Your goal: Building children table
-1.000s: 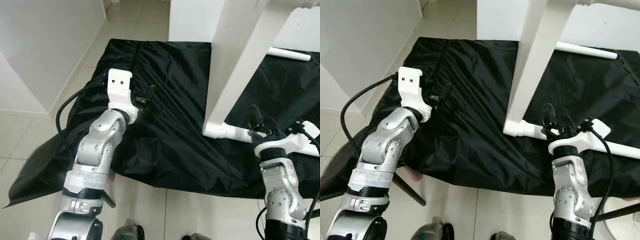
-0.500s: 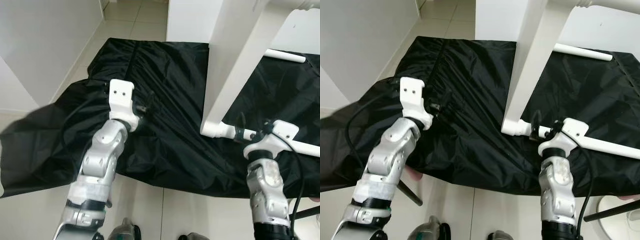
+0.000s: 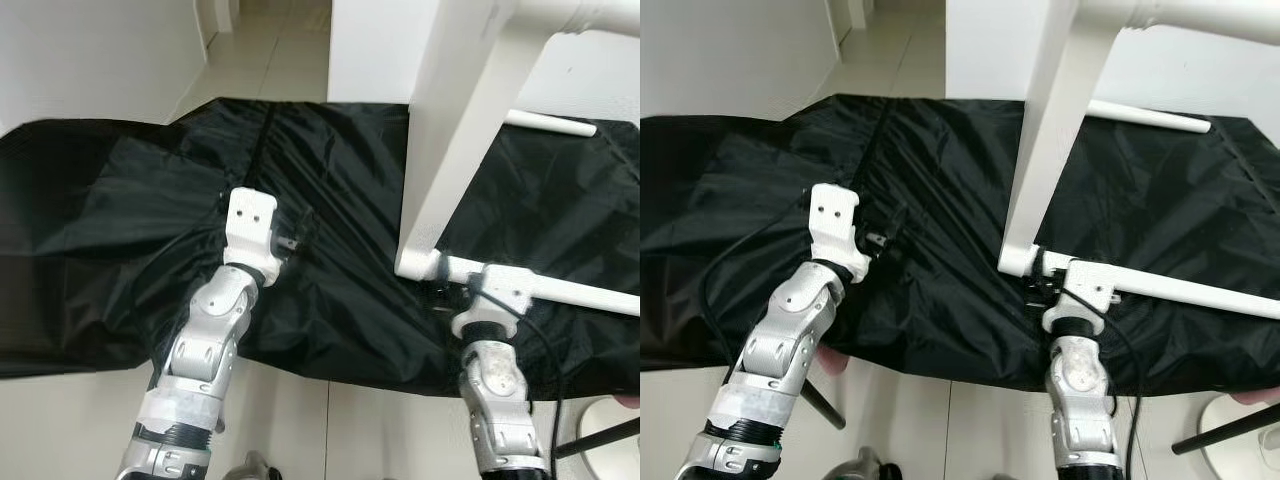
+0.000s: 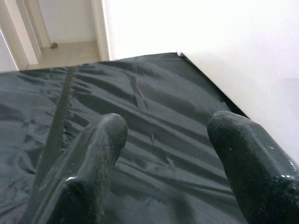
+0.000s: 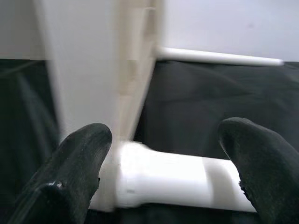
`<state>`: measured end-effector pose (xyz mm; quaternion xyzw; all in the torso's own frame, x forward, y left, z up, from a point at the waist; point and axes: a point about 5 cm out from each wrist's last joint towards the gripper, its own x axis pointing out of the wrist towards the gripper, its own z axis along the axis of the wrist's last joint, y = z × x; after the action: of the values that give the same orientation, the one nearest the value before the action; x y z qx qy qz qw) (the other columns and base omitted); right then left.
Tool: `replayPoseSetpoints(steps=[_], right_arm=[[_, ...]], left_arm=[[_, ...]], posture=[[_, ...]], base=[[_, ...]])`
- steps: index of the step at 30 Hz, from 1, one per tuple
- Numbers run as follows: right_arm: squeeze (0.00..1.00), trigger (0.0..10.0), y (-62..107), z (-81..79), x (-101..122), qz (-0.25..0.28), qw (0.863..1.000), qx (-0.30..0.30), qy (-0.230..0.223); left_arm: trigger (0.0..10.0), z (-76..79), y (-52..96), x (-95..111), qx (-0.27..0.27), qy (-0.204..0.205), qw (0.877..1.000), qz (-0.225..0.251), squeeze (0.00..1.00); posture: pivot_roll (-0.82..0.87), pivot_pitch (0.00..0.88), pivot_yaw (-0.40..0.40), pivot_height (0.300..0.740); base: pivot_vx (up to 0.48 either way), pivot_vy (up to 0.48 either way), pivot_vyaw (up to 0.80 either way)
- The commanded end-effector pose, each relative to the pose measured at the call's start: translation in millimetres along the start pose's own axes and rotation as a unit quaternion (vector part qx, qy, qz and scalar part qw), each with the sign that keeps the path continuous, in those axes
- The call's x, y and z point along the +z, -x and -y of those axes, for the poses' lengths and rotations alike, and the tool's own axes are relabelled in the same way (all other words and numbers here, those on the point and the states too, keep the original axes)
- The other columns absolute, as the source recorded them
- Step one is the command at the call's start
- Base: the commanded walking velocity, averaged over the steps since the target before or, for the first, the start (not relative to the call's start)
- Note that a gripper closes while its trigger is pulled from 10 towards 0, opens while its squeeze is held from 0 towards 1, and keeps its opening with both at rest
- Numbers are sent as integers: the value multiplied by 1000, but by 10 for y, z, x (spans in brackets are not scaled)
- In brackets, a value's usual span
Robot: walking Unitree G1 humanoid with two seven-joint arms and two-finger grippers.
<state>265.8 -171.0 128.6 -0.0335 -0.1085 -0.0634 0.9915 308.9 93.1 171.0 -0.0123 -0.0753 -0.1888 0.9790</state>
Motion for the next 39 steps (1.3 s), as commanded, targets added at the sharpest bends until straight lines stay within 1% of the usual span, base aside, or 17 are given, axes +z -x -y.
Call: replayPoseSetpoints(steps=[1, 5, 6, 7, 9, 10, 14, 15, 16, 17, 20, 23, 27, 32, 37, 38, 39], right_arm=[[0, 10000, -30, -45, 3, 10, 1000, 9, 5], [0, 10000, -41, -53, -8, 11, 1000, 15, 9], [86, 10000, -40, -51, -19, 12, 1000, 20, 13], [1000, 10000, -42, -37, -29, 14, 1000, 26, 10], [1000, 10000, -43, -26, -35, 15, 999, 29, 7], [1000, 10000, -45, -4, -39, 18, 999, 26, 13], [1000, 10000, -47, 21, -47, 18, 999, 20, 21], [961, 10000, -37, 14, -68, 14, 999, 24, 20], [133, 10000, -22, 6, -82, 12, 999, 27, 18], [0, 10000, -5, -7, -90, 12, 999, 30, 14], [0, 10000, 23, -30, -92, 12, 999, 38, 14], [0, 10000, 114, 25, -119, 8, 1000, 12, 24], [0, 10000, 146, 77, -142, 2, 1000, -9, 27], [0, 10000, 113, 182, -148, -2, 996, -73, 45], [0, 10000, 71, 198, -150, -4, 995, -87, 42], [0, 10000, -17, 205, -143, -5, 995, -96, 34], [0, 10000, -17, 205, -143, -5, 995, -96, 34]], left_arm=[[10000, -80, 35, -19, 47, -12, 999, 1, 0], [10000, -92, 42, -1, 44, -16, 999, 5, 0], [10000, -92, 44, 8, 41, -20, 999, 10, 0], [10000, -87, 46, 13, 35, -15, 999, 12, 35], [10000, -82, 47, 16, 31, -10, 999, 13, 35], [10000, -70, 48, 24, 20, -3, 1000, 18, 1000], [10000, -54, 43, 34, 10, -2, 1000, 23, 1000], [10000, -37, 36, 33, 7, -7, 1000, 24, 831], [10000, -12, 31, 31, 1, -11, 1000, 23, 0], [10000, 10, 31, 33, -4, -16, 1000, 23, 0], [10000, 35, 37, 42, -9, -21, 999, 25, 0], [10000, 82, 88, 53, -23, -13, 999, 31, 0], [10000, 108, 114, 59, -28, -15, 999, 34, 0], [10000, 140, 140, 61, -33, -23, 999, 34, 0], [10000, 158, 150, 62, -37, -30, 998, 34, 0], [10000, 195, 151, 72, -51, -40, 997, 35, 0], [10000, 195, 151, 72, -51, -40, 997, 35, 0]], posture=[[-16, 0, 75, 740], [-15, 0, 78, 740], [-13, 0, 84, 740], [-12, 0, 83, 740], [-10, 0, 82, 740], [-10, 0, 82, 740], [-6, 0, 70, 740], [-6, 0, 67, 740], [-4, 0, 63, 740], [-6, 0, 60, 740], [-6, 0, 59, 740], [-3, 0, 47, 740], [-1, 0, 42, 740], [10, 0, 29, 740], [13, 0, 24, 740], [13, 0, 23, 740], [13, 0, 23, 740]], base=[[0, 0, 0], [0, 0, 0], [0, 0, 0], [0, 0, 0], [0, 0, 0], [0, 0, 0], [0, 0, 0], [0, 0, 0], [0, 0, 0], [0, 0, 0], [0, 0, 0], [0, 0, 0], [0, 0, 0], [0, 0, 0], [0, 0, 0], [0, 0, 0], [0, 0, 0]])
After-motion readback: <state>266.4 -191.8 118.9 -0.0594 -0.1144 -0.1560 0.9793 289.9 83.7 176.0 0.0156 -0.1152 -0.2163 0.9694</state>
